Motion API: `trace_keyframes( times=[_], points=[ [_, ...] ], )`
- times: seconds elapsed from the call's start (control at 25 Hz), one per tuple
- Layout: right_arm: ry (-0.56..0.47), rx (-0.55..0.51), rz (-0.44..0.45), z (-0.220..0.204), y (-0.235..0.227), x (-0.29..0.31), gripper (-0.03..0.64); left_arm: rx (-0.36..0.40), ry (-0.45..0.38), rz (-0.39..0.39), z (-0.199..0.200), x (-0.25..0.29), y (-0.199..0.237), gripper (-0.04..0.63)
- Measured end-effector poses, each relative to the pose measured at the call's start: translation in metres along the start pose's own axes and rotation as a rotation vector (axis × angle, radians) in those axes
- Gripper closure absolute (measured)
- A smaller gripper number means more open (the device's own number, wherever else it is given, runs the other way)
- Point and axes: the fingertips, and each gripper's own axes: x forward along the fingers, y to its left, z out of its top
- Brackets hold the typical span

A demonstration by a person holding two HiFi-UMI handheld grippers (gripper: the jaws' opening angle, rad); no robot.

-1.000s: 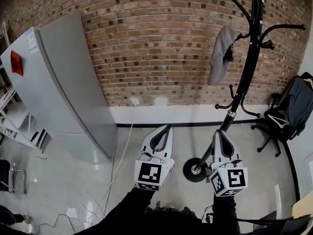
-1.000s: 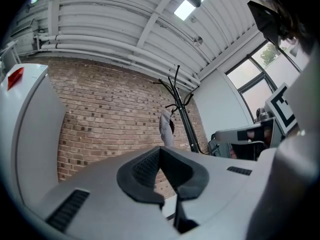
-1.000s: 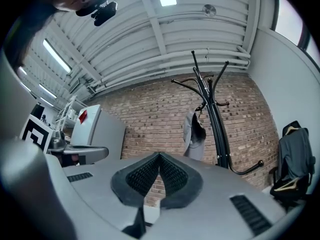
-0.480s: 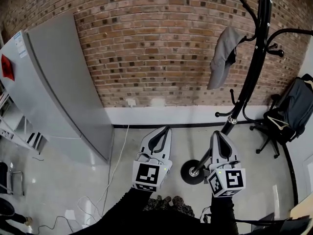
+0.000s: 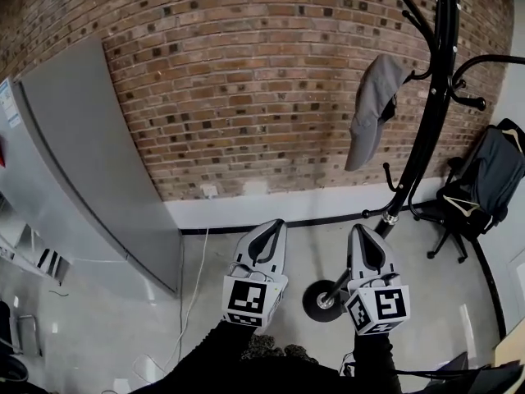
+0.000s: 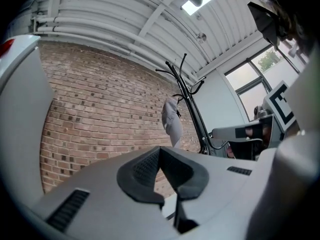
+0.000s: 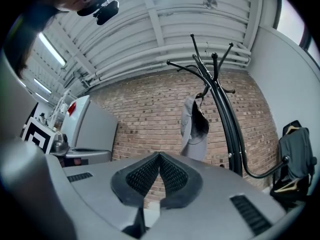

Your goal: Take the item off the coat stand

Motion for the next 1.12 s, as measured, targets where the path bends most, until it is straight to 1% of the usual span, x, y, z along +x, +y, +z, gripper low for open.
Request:
trace_keyframes(
  times=[0.24, 0.44, 0.52, 0.68, 0.8, 0.96, 1.0, 1.12],
  points=[
    [-0.033, -0.024, -0.127, 0.009, -0.030, 0.038, 0.609, 0.000, -0.032, -0.114, 0.001, 0.057, 0.012, 0.588],
    [-0.033, -0.065, -0.218, 0.009, -0.047, 0.065, 0.609, -0.021, -0.037, -0.170, -0.005, 0.096, 0.029, 0.588],
    [-0.042, -0.066, -0.247, 0.012, -0.054, 0.074, 0.609, -0.033, -0.042, -0.188, -0.008, 0.110, 0.035, 0.588],
    [-0.097, -0.040, -0.250, 0.021, -0.060, 0.090, 0.607, -0.053, -0.031, -0.226, -0.020, 0.135, 0.041, 0.588],
    [-0.052, -0.063, -0.285, 0.019, -0.066, 0.095, 0.607, -0.062, -0.029, -0.258, -0.023, 0.151, 0.041, 0.588],
    [-0.064, -0.037, -0.301, 0.033, -0.071, 0.106, 0.606, -0.071, -0.042, -0.291, -0.021, 0.171, 0.042, 0.588],
    [-0.066, -0.035, -0.307, 0.035, -0.073, 0.109, 0.600, -0.072, -0.044, -0.298, -0.021, 0.175, 0.042, 0.588],
    [-0.068, -0.030, -0.332, 0.038, -0.079, 0.117, 0.541, -0.075, -0.047, -0.316, -0.022, 0.186, 0.043, 0.588]
  ],
)
